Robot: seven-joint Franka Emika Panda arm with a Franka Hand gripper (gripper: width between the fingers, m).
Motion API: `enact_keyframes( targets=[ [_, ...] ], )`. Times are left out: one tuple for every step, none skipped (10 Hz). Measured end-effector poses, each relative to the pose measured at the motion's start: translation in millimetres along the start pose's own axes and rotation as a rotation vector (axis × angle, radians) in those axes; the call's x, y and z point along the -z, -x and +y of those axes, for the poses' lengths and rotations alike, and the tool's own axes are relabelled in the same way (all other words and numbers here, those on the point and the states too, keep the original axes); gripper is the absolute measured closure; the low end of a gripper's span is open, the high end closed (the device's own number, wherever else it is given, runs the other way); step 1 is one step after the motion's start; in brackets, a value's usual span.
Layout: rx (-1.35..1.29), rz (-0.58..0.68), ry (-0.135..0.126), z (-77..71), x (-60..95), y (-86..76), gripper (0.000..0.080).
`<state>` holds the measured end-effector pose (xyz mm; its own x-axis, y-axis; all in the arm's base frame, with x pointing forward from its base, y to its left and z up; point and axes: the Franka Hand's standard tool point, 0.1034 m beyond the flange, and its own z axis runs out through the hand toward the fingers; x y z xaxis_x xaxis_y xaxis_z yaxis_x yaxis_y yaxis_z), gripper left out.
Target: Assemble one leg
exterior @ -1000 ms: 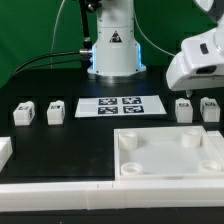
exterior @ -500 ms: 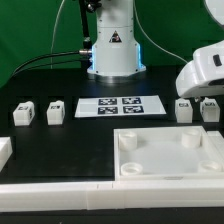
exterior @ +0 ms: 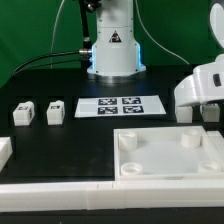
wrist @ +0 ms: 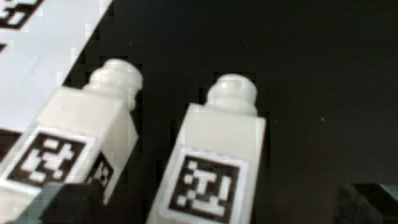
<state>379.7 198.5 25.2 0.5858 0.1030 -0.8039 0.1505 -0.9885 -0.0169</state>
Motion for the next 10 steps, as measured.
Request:
enact_keyframes(
  targets=[
    [-0.001,0.0,0.001,-0.4,-0.2,0.1,0.0151],
    [0.0,-0.002,0.001,-0.9,-1.1,-0.2,0.0151],
    [0.001,-0.002,0.001,-1.5,-2.1,-1.5,0.0151],
    [0.001,-0.001,-0.001,-1.2,-4.1,-3.7,0.0151],
    [0.0,0.014,-0.006,-1.4,-6.4,-8.4,0.0151],
    [-0.001,0.027,-0.009,-1.6,-8.0,-11.6,0.0151],
    [-0.002,0.042,-0.013,-1.9,-9.8,-14.8,0.0151],
    [-0.004,0.052,-0.017,-1.4,-11.6,-16.9,0.0151],
    [-0.004,0.055,-0.018,-1.3,-13.2,-17.6,0.0151],
    [-0.004,0.06,-0.019,-1.3,-14.3,-18.4,0.0151]
  ],
)
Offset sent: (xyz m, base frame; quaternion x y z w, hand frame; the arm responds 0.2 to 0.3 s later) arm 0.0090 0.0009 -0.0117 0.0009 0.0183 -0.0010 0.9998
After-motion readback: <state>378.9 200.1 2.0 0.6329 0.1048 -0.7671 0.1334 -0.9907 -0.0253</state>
